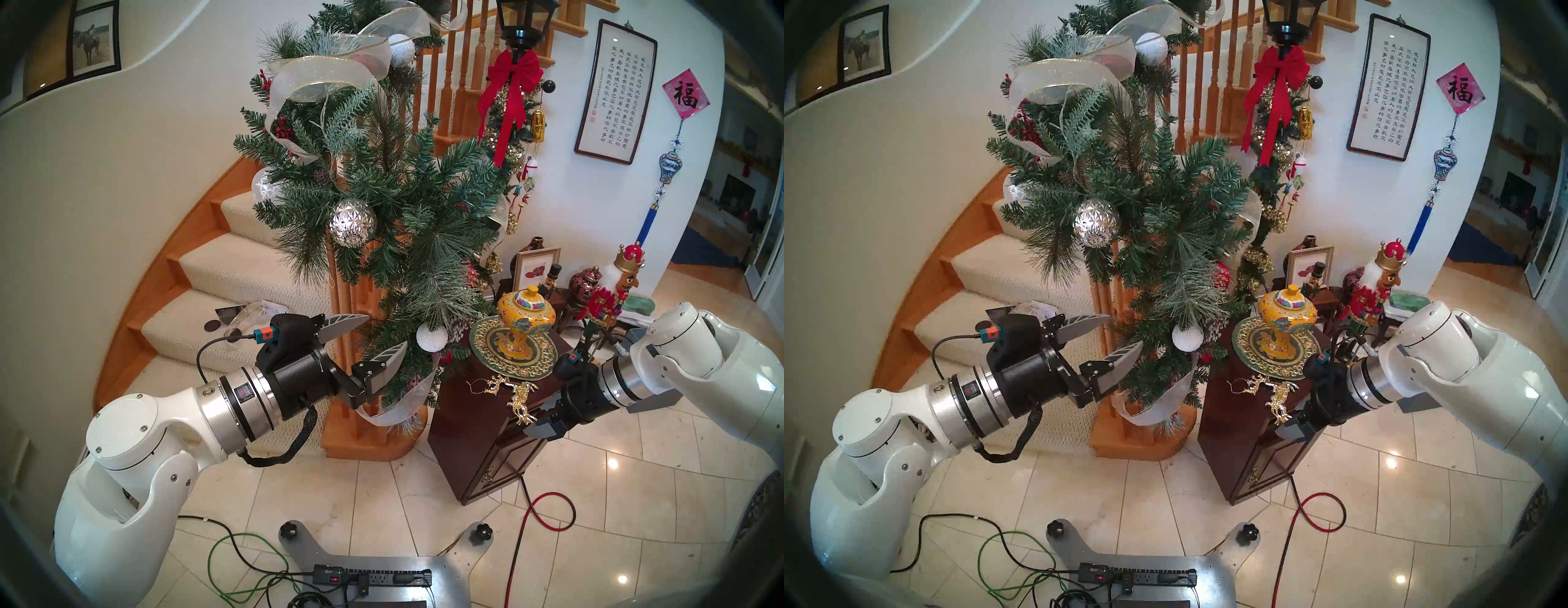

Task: Hang the ornament onto the Christmas-tree-style decoration

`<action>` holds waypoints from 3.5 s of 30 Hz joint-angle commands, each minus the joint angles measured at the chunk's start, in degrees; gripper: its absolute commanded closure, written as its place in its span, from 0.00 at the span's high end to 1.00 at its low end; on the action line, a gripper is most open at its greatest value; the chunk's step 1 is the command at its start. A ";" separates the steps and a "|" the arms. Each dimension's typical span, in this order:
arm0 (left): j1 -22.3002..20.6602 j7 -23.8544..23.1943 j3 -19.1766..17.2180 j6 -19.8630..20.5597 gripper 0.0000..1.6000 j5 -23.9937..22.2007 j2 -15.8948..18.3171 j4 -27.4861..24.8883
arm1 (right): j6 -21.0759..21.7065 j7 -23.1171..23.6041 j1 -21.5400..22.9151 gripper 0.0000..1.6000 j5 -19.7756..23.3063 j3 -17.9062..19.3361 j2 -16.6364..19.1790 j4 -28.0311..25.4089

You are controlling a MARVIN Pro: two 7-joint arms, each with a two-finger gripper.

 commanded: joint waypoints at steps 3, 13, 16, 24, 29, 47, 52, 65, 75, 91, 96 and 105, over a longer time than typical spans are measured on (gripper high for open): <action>-0.03 -0.01 -0.08 -0.04 1.00 -0.01 0.00 -0.34 | -1.42 2.88 3.94 1.00 -2.59 -1.63 0.26 1.18; -0.02 -0.01 -0.08 -0.04 1.00 -0.01 0.00 -0.34 | -0.36 4.22 7.57 1.00 -6.13 -5.27 -1.81 3.08; -0.02 -0.01 -0.08 -0.04 1.00 -0.01 0.00 -0.34 | 0.30 4.55 8.74 1.00 -7.16 -6.40 -2.53 3.73; -0.03 -0.01 -0.08 -0.04 1.00 -0.01 0.00 -0.34 | 1.40 5.32 10.58 1.00 -8.67 -8.00 -3.75 4.66; -0.02 -0.01 -0.08 -0.04 1.00 -0.01 0.00 -0.34 | 1.78 5.65 11.23 1.00 -9.31 -8.65 -4.19 5.01; -0.02 -0.01 -0.08 -0.04 1.00 -0.01 0.00 -0.34 | 3.03 6.65 12.26 1.00 -11.53 -9.81 -5.38 5.79; -0.02 0.00 -0.08 -0.04 1.00 -0.01 0.00 -0.34 | 3.43 6.63 12.78 1.00 -12.43 -10.23 -6.25 6.29; -0.02 0.00 -0.08 -0.04 1.00 -0.01 0.00 -0.34 | 3.40 6.15 12.96 1.00 -14.32 -10.67 -7.61 8.31; -0.02 0.00 -0.09 -0.04 1.00 -0.01 0.00 -0.34 | 3.06 6.07 12.85 1.00 -15.18 -11.03 -7.88 9.27; -0.02 -0.01 -0.08 -0.04 1.00 -0.01 0.00 -0.34 | 2.88 8.03 16.05 1.00 -17.64 -14.13 -9.94 11.62; -0.02 -0.01 -0.08 -0.04 1.00 -0.01 0.00 -0.34 | 2.94 8.43 17.13 1.00 -18.27 -14.78 -10.75 12.27; -0.02 -0.01 -0.08 -0.04 1.00 -0.01 0.00 -0.34 | 3.61 8.47 18.61 1.00 -19.33 -15.10 -12.08 13.45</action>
